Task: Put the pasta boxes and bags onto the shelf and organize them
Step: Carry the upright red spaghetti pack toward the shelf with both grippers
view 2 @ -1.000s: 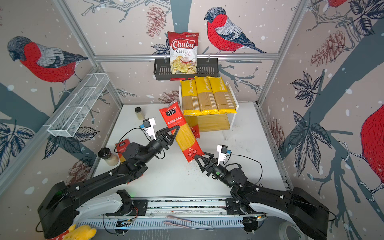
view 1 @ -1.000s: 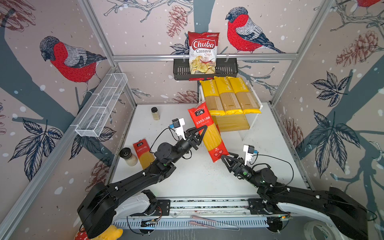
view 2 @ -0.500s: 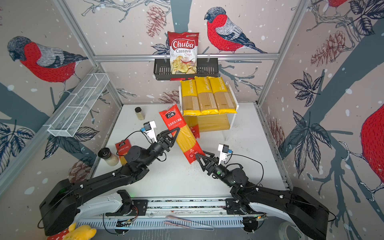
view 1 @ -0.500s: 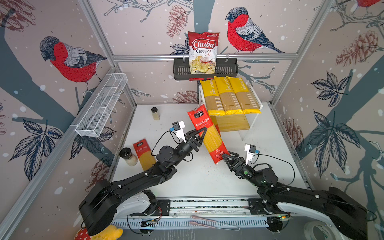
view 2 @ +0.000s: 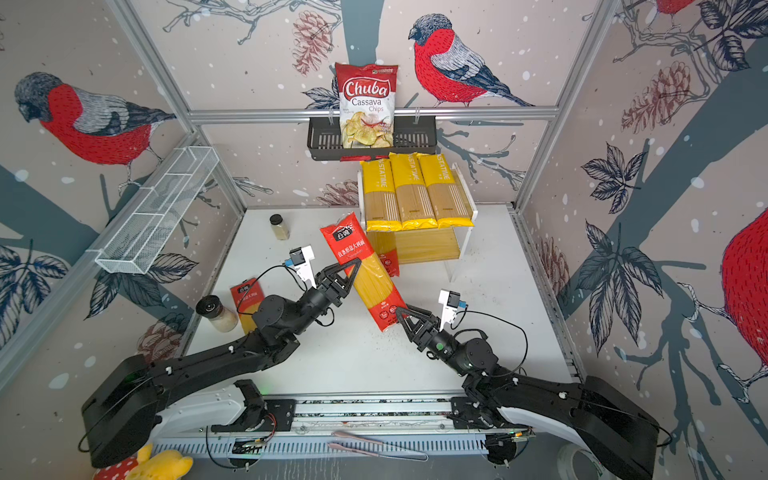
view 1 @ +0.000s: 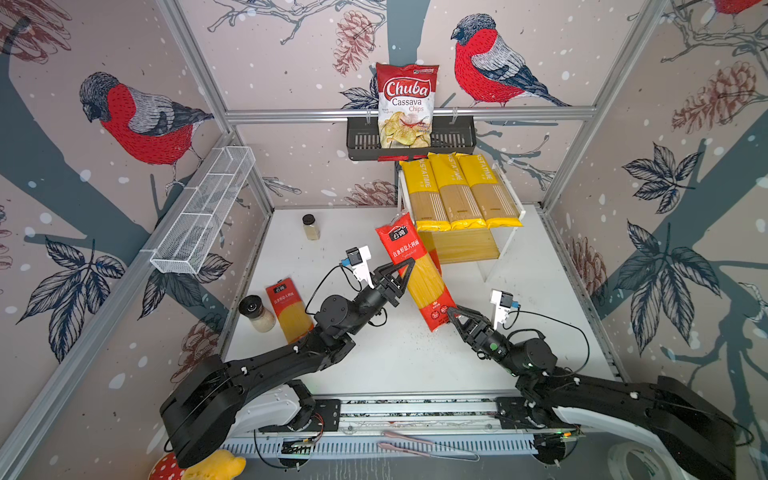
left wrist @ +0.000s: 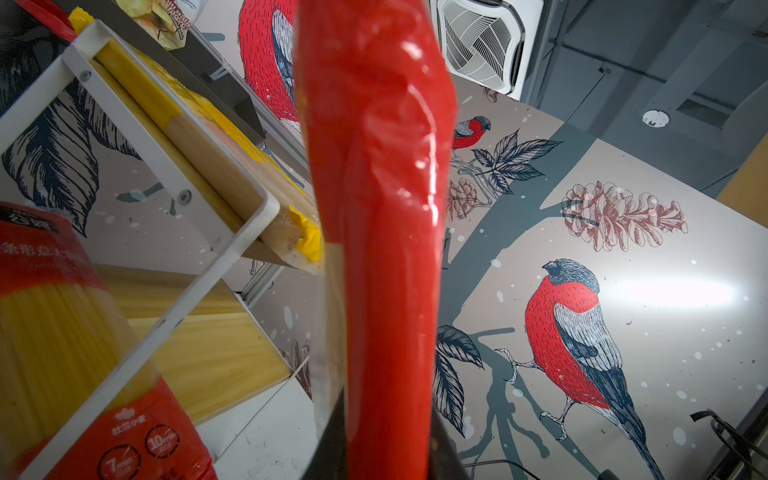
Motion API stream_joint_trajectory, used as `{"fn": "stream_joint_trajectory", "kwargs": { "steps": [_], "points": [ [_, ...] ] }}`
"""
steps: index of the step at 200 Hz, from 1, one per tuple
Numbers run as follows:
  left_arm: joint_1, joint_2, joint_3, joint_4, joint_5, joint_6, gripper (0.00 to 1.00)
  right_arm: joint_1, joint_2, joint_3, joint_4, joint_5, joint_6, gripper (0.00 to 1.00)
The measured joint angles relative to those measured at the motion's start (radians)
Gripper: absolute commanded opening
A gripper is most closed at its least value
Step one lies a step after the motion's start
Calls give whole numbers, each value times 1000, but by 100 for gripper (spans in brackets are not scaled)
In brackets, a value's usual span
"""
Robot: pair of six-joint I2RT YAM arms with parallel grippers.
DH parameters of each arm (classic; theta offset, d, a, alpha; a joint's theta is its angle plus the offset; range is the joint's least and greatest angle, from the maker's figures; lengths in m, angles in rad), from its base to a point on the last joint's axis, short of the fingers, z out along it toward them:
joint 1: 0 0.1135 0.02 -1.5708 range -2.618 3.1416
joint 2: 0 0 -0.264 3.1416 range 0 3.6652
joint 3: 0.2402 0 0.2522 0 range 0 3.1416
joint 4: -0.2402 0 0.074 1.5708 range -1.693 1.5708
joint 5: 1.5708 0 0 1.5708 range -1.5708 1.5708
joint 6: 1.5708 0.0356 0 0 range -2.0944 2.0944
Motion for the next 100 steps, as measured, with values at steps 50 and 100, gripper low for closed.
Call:
{"fn": "stream_joint_trajectory", "kwargs": {
  "steps": [50,100],
  "points": [
    [-4,27,-9,42,-5,-18,11,1,14,0,25,0,7,57],
    [-50,73,-3,109,-29,-47,12,7,43,0,73,-4,4,56]
  ]
}}
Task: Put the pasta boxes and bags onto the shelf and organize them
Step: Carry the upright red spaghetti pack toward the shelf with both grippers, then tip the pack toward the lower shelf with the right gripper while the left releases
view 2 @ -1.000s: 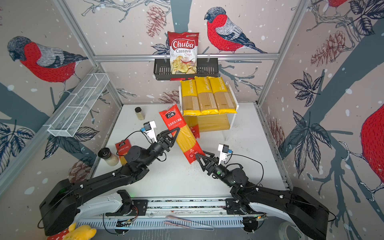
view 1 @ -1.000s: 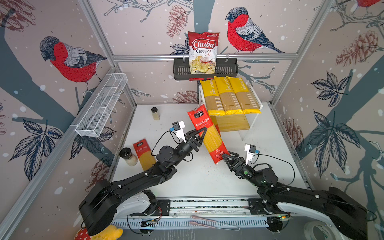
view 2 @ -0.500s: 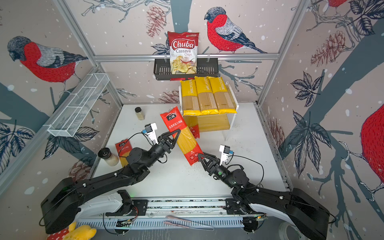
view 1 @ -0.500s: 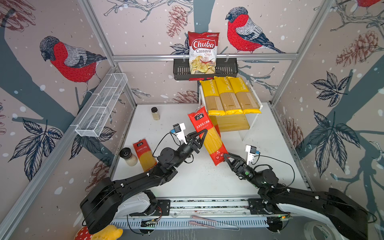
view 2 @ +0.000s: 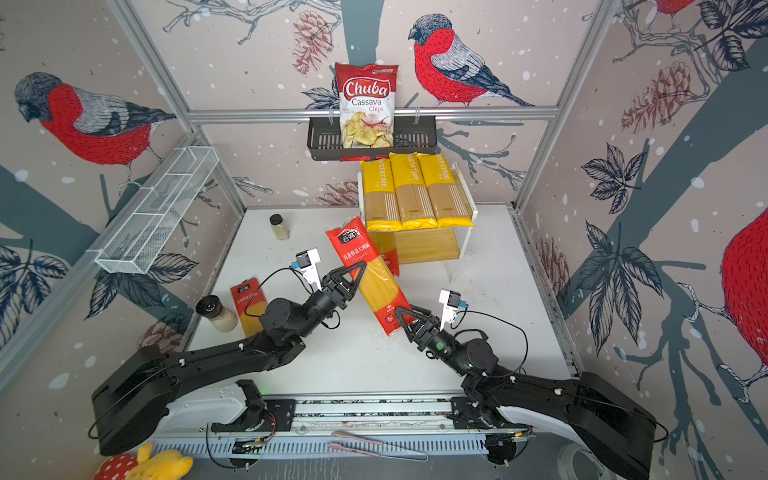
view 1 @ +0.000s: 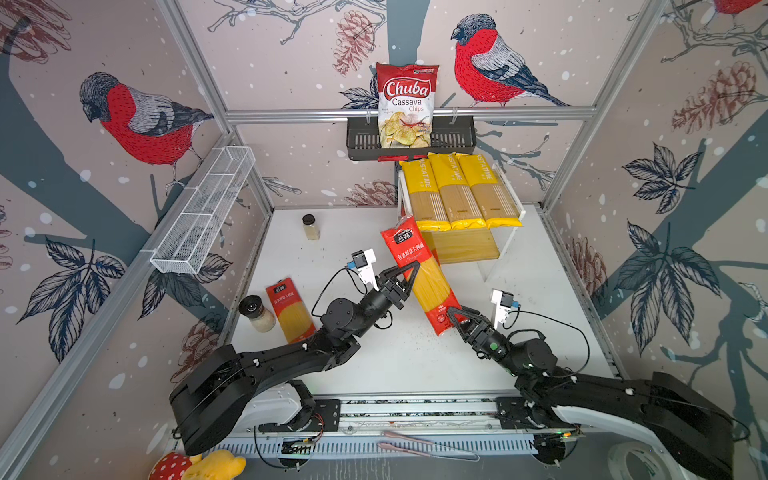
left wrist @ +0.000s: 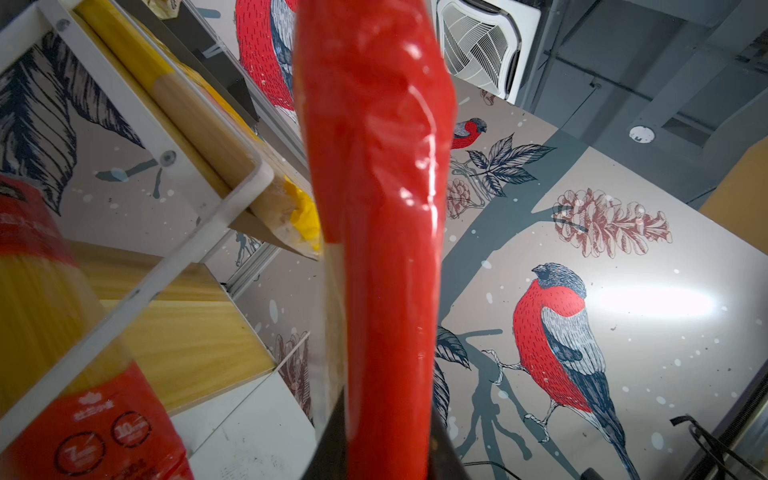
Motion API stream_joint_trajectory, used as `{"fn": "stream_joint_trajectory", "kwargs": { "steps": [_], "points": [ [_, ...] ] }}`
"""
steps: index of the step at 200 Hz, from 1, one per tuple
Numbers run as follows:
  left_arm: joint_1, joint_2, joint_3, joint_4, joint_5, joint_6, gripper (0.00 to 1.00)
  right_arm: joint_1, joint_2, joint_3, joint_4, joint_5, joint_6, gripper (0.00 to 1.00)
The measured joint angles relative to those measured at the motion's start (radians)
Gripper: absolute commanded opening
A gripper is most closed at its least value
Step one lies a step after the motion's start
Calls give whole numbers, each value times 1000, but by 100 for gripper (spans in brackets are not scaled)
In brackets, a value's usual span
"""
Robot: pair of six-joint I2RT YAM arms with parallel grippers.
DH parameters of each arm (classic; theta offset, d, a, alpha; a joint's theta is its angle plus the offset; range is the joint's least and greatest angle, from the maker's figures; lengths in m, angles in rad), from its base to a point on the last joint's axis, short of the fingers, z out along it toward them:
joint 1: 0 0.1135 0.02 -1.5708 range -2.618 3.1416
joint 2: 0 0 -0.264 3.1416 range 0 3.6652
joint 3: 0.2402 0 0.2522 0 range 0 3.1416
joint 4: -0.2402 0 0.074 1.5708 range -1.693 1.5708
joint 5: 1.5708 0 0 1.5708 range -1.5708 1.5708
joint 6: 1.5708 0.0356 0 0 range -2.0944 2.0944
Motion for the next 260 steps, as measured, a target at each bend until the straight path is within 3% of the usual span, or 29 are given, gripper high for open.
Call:
{"fn": "stream_joint_trajectory", "kwargs": {
  "steps": [57,128,165,204,260],
  "points": [
    [-16,25,7,62,-45,-15,15,2,4,0,45,0,-5,35],
    [-16,18,7,60,-51,-28,37,1,-30,0,45,-8,-24,17],
    [-16,18,11,56,-42,-27,48,-13,-61,0,32,-20,-31,13],
    [-16,-45,-40,34,-53,-13,60,-34,-175,28,-150,-63,-82,12],
    [-9,-227,-134,-101,-120,33,67,-71,-314,45,-394,-133,-102,8]
  ]
}}
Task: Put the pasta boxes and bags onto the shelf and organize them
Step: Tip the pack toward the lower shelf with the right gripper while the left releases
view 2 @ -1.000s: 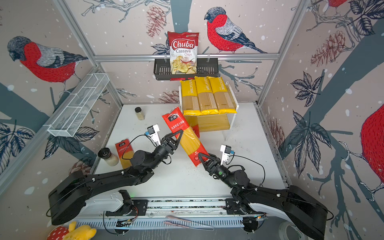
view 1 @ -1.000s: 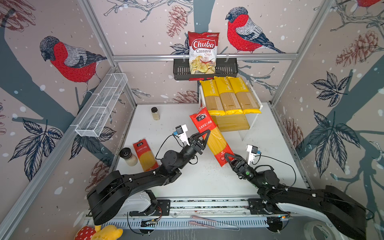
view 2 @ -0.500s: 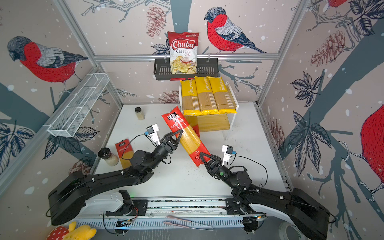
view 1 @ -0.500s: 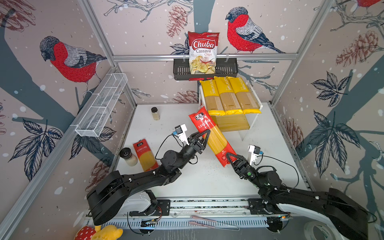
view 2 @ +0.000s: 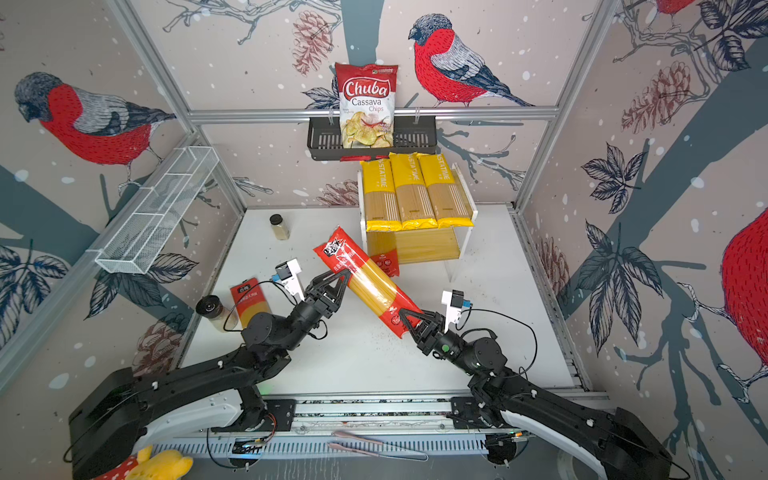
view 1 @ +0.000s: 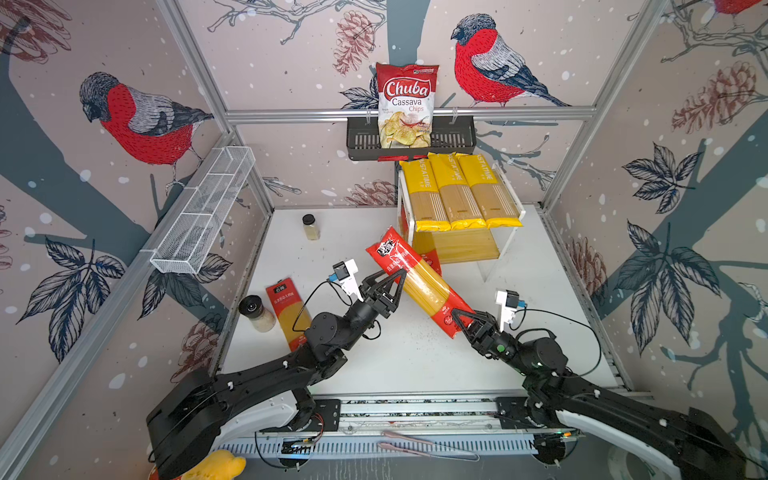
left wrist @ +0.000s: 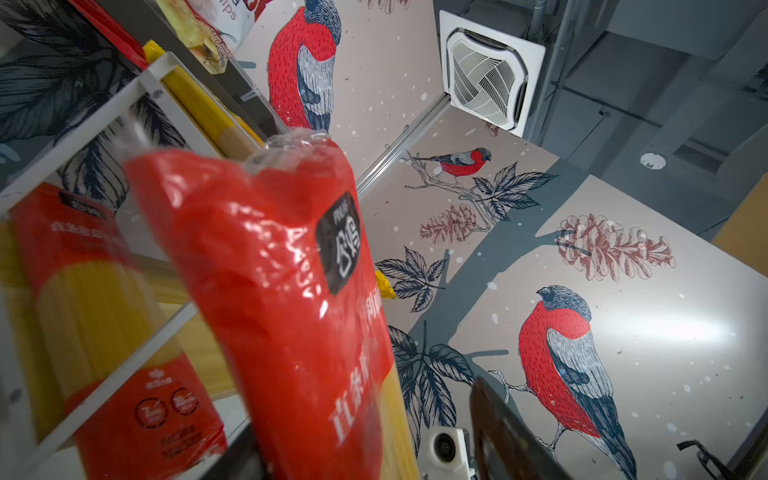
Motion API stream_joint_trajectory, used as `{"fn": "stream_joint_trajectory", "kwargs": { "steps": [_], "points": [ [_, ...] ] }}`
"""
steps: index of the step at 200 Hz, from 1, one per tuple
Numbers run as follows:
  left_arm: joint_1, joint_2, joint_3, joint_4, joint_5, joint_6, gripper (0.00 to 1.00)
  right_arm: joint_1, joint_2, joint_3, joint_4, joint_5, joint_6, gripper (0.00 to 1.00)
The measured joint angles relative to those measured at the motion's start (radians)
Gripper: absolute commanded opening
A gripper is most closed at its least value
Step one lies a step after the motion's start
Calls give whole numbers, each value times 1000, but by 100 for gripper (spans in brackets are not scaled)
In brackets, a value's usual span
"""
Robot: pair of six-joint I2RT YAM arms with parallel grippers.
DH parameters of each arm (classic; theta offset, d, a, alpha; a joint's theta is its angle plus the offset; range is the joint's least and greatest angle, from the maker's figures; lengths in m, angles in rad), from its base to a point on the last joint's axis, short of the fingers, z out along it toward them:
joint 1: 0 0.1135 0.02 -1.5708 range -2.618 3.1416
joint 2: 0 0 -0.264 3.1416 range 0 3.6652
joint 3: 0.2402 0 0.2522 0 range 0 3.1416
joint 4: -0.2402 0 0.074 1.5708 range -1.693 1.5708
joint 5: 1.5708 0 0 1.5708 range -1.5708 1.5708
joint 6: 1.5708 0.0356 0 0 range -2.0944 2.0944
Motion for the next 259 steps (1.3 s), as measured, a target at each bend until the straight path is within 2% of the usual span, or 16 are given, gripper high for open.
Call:
{"fn": "stream_joint_trajectory", "kwargs": {
  "steps": [46,102,178,206,259],
  "points": [
    [30,-114,-68,-107,-52,16,67,-25,-137,8,-238,-3,26,4],
    [39,-107,-107,-97,-60,13,67,-79,-375,-44,-528,71,80,2],
    [51,-88,-116,-89,-59,-3,67,-135,-437,-28,-589,48,105,2],
    [56,-69,-119,-82,-58,-3,70,-148,-448,-7,-616,23,103,2],
    [40,61,-152,-22,-26,-64,77,-164,-465,13,-635,-10,101,1]
  ]
}}
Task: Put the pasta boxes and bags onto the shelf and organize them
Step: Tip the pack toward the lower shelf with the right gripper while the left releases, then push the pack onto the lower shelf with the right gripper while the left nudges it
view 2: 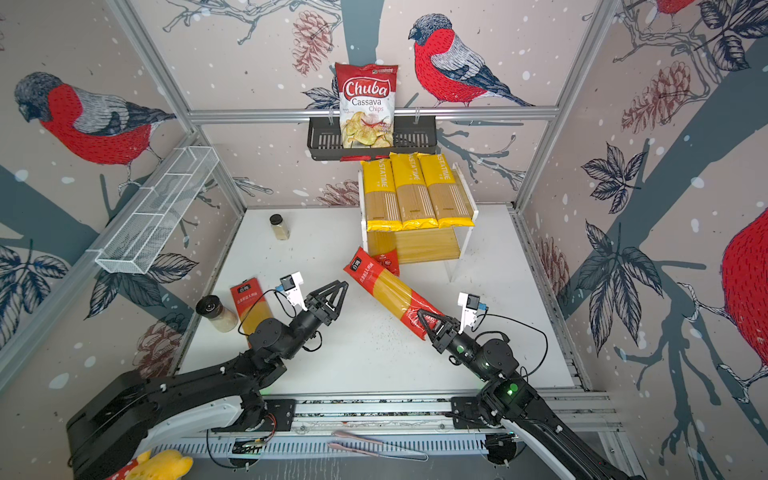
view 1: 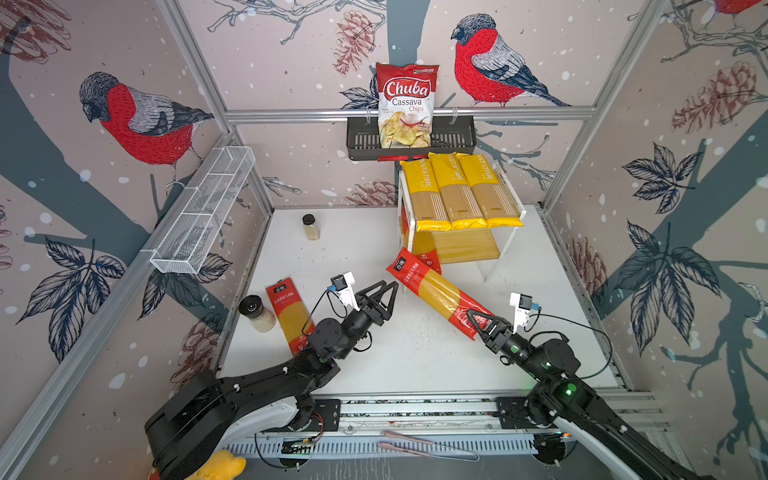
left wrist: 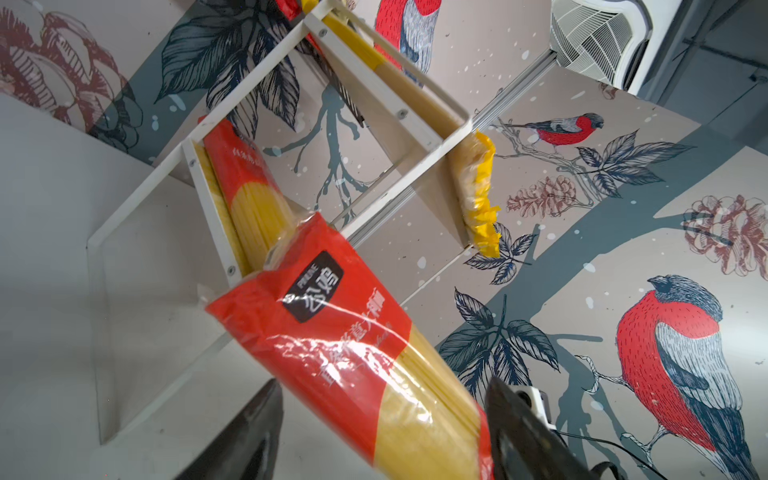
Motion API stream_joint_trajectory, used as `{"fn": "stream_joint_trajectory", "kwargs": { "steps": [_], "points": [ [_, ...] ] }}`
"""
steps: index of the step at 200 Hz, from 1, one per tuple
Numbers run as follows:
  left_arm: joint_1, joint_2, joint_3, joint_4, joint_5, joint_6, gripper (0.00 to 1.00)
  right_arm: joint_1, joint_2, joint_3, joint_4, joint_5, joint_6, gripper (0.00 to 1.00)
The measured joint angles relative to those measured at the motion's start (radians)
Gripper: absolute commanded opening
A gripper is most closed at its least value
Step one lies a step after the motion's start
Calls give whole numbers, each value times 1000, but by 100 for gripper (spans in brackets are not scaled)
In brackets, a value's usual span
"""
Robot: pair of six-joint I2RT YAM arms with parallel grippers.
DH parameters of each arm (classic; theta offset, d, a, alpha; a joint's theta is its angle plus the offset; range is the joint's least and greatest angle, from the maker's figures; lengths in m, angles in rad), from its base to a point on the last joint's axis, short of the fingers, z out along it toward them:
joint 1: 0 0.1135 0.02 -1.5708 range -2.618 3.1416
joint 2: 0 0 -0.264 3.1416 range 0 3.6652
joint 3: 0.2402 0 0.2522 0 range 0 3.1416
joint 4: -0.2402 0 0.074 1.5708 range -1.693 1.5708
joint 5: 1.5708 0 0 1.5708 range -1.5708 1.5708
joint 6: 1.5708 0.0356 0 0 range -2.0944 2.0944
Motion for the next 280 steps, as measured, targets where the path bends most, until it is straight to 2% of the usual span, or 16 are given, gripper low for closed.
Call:
{"fn": "stream_joint_trajectory", "kwargs": {
  "steps": [36,67,112,162,219,280],
  "points": [
    [-52,178,35,128,45,-28,77,-1,-50,5,-29,-7,0,1],
    [-72,323,84,241,74,-67,71,-1,-114,14,-71,-7,1,1],
    [-82,443,210,310,124,-74,44,-2,-137,45,-105,-6,-3,1],
    [-82,520,384,251,151,-41,36,-6,-140,73,-130,95,-10,0],
    [-81,644,472,221,149,-49,34,-8,-140,85,-252,226,-22,0],
    [-81,643,571,10,199,35,47,-9,-140,65,-238,307,24,0]
  ]
}}
